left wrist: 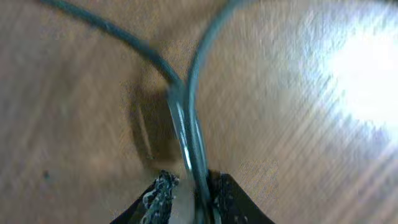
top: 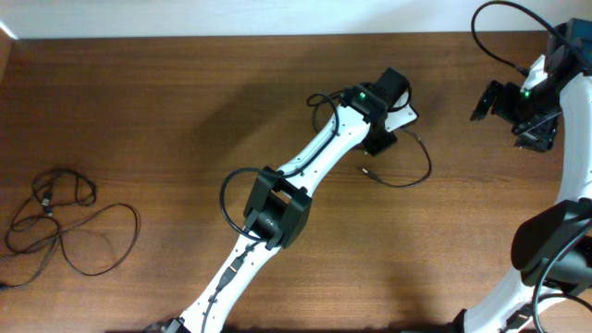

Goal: Untangle cables

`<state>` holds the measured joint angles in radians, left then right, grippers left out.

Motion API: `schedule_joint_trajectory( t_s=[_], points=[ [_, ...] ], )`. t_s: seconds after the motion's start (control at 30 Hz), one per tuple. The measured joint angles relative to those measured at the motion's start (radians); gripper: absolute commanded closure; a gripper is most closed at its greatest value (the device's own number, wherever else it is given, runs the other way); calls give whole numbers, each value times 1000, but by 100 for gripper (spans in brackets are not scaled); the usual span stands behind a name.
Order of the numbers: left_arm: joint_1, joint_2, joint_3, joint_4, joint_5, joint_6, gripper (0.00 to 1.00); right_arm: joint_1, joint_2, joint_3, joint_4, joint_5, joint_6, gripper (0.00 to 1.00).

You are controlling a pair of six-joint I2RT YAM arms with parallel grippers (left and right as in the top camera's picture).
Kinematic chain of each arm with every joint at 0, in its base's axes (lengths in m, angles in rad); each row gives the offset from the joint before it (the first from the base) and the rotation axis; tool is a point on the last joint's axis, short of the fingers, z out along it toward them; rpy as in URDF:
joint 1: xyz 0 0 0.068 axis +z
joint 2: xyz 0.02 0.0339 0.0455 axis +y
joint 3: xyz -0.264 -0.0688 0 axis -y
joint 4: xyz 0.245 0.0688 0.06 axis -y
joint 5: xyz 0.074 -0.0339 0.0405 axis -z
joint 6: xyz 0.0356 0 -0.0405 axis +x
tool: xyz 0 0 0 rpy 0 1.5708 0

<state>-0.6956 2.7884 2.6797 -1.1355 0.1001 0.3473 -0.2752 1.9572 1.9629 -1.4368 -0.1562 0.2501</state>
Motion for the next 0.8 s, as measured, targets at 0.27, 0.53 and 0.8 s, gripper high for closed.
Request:
schedule_joint_trajectory(
  t_s=[0.27,0.53,0.8],
  points=[
    [2,-2,16,-65,1,0,100,0,0,0,0,0,-14,1],
    [87,-21,241,-235,-10,0,100,0,0,0,0,0,-15,1],
    [297,-310,442,-343,-42,-3,100,0,0,0,-5,0,-22,1]
  ],
)
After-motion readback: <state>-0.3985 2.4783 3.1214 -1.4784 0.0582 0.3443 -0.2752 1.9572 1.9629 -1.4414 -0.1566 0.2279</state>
